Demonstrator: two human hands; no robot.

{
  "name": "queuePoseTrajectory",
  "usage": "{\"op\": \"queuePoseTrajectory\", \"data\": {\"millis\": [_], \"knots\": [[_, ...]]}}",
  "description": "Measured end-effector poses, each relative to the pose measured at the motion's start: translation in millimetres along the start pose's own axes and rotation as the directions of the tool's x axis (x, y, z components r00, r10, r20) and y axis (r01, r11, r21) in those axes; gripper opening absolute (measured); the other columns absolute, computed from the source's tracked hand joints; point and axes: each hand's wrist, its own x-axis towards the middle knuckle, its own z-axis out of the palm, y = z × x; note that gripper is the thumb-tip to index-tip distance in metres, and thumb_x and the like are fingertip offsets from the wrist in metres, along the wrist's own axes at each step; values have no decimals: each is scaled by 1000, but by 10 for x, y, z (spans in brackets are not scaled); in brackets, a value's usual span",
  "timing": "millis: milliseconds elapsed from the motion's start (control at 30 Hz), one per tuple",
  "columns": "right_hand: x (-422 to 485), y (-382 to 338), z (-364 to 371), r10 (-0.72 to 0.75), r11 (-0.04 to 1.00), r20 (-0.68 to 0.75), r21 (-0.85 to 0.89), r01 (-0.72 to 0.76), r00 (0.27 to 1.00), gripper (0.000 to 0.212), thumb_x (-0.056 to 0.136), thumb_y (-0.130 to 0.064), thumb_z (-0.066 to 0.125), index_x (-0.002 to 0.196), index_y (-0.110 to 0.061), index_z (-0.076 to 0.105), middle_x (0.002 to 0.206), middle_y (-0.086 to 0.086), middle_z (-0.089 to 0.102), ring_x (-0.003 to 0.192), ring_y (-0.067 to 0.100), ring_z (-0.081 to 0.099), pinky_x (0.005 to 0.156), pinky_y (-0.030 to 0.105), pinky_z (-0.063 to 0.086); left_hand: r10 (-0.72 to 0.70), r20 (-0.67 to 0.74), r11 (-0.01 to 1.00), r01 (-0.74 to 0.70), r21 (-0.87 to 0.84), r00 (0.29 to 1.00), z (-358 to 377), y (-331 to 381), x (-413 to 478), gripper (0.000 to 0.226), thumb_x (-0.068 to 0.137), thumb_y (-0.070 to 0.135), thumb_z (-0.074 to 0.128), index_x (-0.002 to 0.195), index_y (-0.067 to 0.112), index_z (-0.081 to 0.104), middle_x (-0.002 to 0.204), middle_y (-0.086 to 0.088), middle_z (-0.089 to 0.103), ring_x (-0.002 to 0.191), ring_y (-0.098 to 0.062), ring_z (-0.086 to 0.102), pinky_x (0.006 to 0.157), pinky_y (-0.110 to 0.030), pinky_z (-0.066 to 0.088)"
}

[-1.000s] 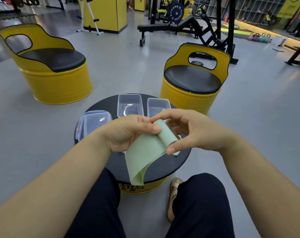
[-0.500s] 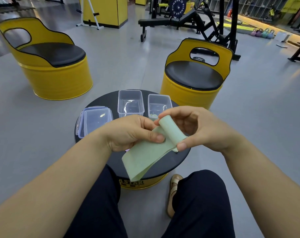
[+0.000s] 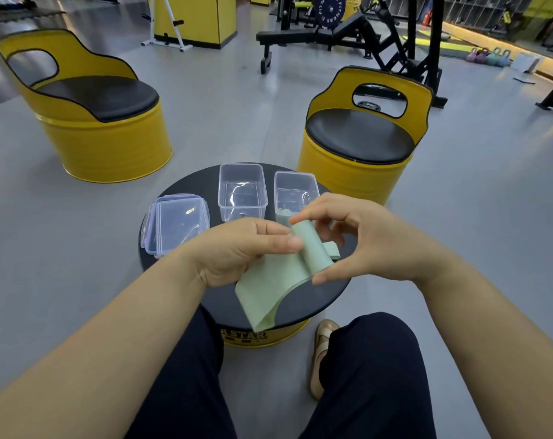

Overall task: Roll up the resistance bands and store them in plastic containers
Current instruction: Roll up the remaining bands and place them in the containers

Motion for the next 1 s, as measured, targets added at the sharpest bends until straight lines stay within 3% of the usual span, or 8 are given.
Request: {"op": "queuePoseTrajectory", "data": {"millis": [67, 167, 300, 600, 700, 833, 1000], "knots": [[14, 12, -4, 25, 999, 8, -49, -24, 1000, 62, 58, -38, 83, 114, -41, 55, 99, 2, 58, 82, 25, 51, 73, 47, 46, -13, -71, 1000, 15, 27, 997, 4, -25, 28, 64, 42, 56, 86, 87, 12, 75, 82, -8, 71, 71, -19, 67, 70, -32, 52], [18, 13, -7, 18, 993, 22, -113, -16, 1000, 62, 58, -43, 81, 114, -40, 54, 98, 4, 57, 83, 19, 51, 73, 43, 46, -15, -152, 998, 25, 61, 988, 22, -41, 58, 64, 33, 62, 86, 75, 14, 75, 76, -7, 70, 66, -19, 65, 68, -32, 50], [17, 13, -24, -1, 994, 68, -113, 8, 998, 61, 59, -48, 78, 114, -35, 54, 103, 3, 56, 91, 20, 51, 74, 42, 47, 6, -146, 999, 0, 44, 989, 51, -41, 57, 64, 34, 64, 84, 72, 13, 73, 72, -7, 68, 61, -18, 62, 61, -27, 50], [-8, 46, 40, -48, 999, 2, -27, 48, 999, 52, 63, -38, 78, 108, -20, 58, 104, 1, 59, 95, 19, 54, 73, 43, 46, 27, -128, 996, -17, 82, 991, 72, -36, 64, 63, 35, 64, 84, 71, 14, 73, 74, -9, 68, 64, -21, 63, 65, -31, 50], [-13, 42, 45, -25, 1000, 37, -1, 25, 999, 59, 61, -41, 79, 114, -25, 55, 108, -2, 57, 98, 18, 53, 75, 39, 47, 26, -145, 998, -17, 64, 989, 64, -47, 60, 59, 34, 63, 85, 68, 15, 73, 69, -5, 67, 60, -17, 62, 59, -26, 50], [-9, 37, 46, -29, 999, 17, -37, 30, 999, 62, 59, -47, 78, 115, -35, 54, 105, -4, 57, 93, 18, 51, 76, 40, 47, 13, -156, 999, -6, 51, 988, 54, -66, 65, 60, 33, 62, 85, 70, 16, 75, 73, -5, 70, 64, -17, 65, 62, -26, 52], [-10, 33, 25, -56, 995, 8, -81, 56, 998, 54, 59, -43, 80, 108, -26, 61, 97, -1, 58, 88, 18, 50, 72, 39, 45, 6, -118, 999, -1, 48, 993, 86, -56, 58, 58, 34, 58, 87, 72, 15, 75, 71, -3, 70, 62, -15, 65, 58, -23, 52]]}}
